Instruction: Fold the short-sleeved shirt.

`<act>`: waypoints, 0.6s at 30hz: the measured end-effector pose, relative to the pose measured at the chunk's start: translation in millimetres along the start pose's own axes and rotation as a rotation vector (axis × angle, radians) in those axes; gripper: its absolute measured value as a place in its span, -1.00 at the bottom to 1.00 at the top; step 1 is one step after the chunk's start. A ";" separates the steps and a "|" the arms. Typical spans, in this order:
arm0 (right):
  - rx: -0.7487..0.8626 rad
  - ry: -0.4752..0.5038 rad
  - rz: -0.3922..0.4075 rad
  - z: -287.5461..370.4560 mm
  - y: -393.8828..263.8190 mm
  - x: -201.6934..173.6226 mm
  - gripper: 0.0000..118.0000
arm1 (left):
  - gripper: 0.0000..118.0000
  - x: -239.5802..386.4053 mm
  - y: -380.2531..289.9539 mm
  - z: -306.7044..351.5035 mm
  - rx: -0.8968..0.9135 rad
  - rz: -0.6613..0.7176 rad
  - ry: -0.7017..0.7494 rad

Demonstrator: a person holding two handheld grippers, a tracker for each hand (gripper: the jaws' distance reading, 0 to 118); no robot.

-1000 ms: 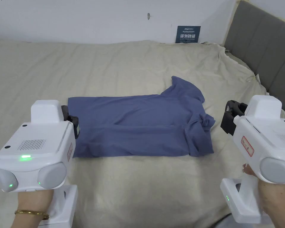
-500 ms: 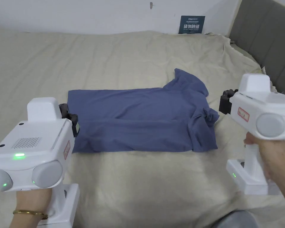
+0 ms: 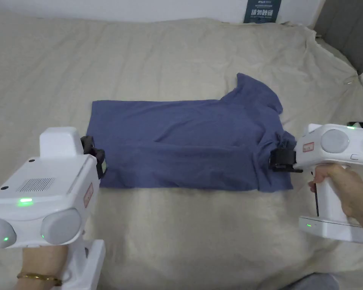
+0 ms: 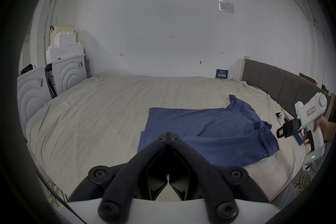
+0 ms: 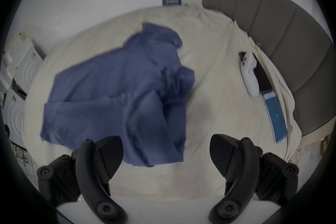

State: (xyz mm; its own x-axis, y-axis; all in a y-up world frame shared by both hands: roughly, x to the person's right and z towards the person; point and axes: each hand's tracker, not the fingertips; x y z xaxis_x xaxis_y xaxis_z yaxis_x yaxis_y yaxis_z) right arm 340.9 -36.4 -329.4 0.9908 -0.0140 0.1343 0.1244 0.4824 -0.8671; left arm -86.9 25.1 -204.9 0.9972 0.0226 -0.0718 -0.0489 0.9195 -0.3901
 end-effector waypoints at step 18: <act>-0.081 0.012 -0.084 -36.9 -16.9 2.3 -0.99 | -0.29 -8.8 -3.0 -43.5 -0.196 0.060 0.022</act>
State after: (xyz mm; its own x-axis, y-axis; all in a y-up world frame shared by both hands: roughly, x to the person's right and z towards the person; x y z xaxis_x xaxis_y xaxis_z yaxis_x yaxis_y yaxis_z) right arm 343.1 -76.9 -332.2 0.9773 -0.0623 0.2024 0.2100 0.4064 -0.8892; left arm -98.1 5.1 -243.1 0.9907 0.0642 -0.1199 -0.1206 0.8225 -0.5558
